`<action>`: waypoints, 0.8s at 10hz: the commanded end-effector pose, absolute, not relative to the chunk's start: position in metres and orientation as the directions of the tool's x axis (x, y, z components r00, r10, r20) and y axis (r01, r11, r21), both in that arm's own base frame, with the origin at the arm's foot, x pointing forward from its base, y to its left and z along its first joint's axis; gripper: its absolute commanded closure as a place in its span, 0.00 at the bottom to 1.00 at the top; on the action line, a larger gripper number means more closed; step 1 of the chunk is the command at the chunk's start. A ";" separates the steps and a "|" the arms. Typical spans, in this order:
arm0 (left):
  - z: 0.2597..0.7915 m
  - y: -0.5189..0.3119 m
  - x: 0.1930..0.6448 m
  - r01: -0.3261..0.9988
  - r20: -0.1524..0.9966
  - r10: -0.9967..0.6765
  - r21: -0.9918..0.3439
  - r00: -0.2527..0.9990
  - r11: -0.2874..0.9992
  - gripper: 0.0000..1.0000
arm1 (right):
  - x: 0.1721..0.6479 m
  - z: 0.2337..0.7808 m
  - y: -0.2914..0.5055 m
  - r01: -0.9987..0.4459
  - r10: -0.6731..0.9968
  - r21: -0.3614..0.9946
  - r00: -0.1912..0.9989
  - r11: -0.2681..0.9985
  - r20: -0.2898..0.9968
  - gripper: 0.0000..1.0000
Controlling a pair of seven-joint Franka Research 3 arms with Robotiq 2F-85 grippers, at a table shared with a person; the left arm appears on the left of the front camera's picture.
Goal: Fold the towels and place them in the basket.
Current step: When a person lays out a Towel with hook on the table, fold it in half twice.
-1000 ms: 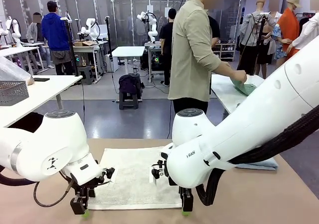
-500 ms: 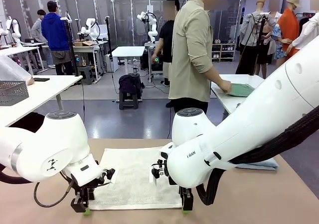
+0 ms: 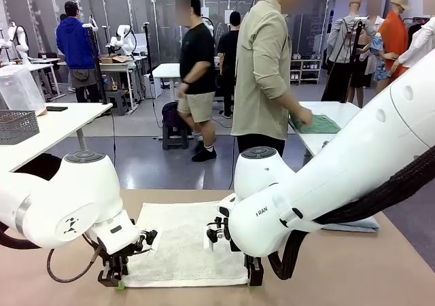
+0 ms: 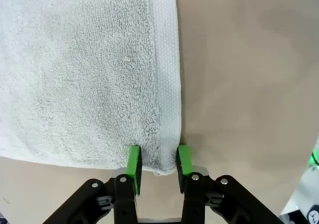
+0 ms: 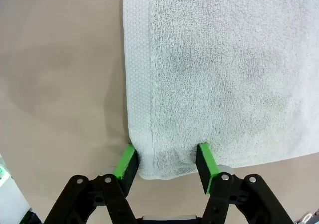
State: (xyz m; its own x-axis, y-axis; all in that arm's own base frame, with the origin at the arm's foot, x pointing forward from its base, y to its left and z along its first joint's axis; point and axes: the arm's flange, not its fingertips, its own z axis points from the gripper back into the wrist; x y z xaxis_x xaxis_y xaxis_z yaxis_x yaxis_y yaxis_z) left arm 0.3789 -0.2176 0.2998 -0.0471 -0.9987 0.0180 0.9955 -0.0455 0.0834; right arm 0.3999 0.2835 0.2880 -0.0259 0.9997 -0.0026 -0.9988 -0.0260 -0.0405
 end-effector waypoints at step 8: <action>0.311 -0.226 0.381 0.987 -0.040 -0.999 0.155 -0.036 -0.042 1.00 | 0.395 0.289 0.282 -1.000 1.000 -0.021 -0.007 -0.007 -0.027 0.84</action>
State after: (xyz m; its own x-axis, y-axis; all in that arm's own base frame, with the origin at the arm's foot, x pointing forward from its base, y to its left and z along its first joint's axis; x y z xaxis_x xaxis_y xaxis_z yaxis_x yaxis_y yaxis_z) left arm 0.3813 -0.2250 0.3073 -0.0500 -0.9986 -0.0167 0.9906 -0.0518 0.1264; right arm 0.4010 0.2835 0.2918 -0.0219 0.9997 -0.0050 -0.9989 -0.0221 -0.0407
